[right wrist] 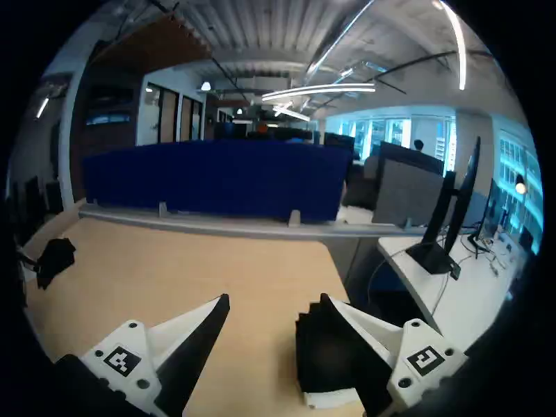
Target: Fold towel
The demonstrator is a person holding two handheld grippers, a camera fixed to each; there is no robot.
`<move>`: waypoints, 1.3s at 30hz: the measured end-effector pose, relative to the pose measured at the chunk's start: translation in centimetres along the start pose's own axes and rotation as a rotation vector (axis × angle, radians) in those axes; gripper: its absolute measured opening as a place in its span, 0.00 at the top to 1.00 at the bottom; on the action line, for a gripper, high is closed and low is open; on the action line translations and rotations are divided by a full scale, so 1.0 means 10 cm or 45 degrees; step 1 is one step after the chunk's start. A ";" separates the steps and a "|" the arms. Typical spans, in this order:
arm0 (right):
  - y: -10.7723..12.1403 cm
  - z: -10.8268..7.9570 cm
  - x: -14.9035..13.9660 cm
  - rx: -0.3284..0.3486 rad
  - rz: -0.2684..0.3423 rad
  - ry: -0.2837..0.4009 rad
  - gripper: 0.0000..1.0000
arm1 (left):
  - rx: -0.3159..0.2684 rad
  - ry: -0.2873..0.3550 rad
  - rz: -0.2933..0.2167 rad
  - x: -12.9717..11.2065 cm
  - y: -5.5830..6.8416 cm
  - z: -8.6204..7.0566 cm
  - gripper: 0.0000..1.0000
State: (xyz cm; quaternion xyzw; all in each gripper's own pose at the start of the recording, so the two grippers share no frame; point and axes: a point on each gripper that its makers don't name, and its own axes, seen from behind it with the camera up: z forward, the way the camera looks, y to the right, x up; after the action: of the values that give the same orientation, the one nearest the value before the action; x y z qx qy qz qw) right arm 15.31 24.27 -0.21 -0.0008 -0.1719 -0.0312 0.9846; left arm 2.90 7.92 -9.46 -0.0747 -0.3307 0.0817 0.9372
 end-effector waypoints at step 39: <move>-2.35 -0.11 1.14 0.031 0.046 0.432 0.00 | 0.053 0.235 -0.132 0.55 -0.39 0.08 0.13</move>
State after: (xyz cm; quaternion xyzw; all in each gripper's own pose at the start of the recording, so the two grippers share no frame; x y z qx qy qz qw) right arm 24.98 0.14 2.43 0.0133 -0.0036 -0.0110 0.9998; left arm 7.03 5.27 -4.70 -0.0452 -0.2447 0.0327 0.9680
